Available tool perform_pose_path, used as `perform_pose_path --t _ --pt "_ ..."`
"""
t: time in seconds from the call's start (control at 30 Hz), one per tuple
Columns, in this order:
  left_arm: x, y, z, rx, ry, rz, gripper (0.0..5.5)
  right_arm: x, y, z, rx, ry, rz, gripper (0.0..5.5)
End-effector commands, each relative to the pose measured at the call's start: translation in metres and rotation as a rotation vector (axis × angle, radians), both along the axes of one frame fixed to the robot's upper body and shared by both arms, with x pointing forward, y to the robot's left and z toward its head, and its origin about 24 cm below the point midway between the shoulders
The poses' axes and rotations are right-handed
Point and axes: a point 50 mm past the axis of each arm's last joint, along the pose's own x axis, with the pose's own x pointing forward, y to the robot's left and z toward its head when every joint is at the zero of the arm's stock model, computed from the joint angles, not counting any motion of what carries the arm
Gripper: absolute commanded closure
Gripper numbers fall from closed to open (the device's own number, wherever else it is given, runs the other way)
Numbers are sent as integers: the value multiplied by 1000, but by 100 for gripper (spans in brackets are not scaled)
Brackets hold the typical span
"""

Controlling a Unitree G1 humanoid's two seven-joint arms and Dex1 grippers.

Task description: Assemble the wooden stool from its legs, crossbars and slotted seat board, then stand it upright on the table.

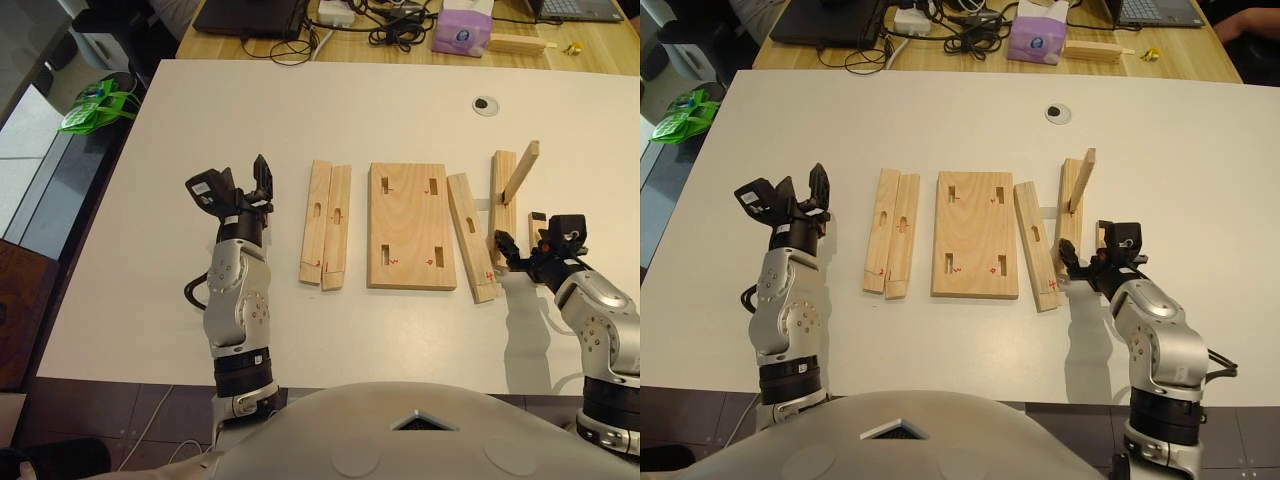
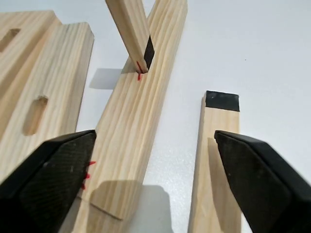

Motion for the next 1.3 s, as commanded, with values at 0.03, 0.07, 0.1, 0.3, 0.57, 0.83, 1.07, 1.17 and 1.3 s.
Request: perform_pose_path --t 0.03,0.07,0.1,0.3,0.57,0.83,1.07,1.17,1.3 --pt "-1 -3 -4 -21 -10 53 217 6 -24 9 -113 89 31 100" --pt "0 -4 -5 -27 -14 59 217 9 -32 13 -141 94 36 100" --pt "0 -6 -6 -30 -16 63 217 12 -37 16 -157 97 39 100" --pt "0 -8 -12 -20 -17 74 217 27 -21 28 -87 -8 108 100" --pt "1 -7 -13 -14 -11 52 217 21 -6 22 -24 0 137 100" --pt "3 -4 -10 0 -7 37 217 3 6 1 -1 87 127 100" --pt "3 0 -8 15 0 25 217 13 11 10 -7 -72 81 100" --pt "4 0 -8 15 0 21 217 17 10 13 -2 -125 67 100" --pt "5 -1 -7 12 -4 16 217 16 10 10 -9 -121 56 100"
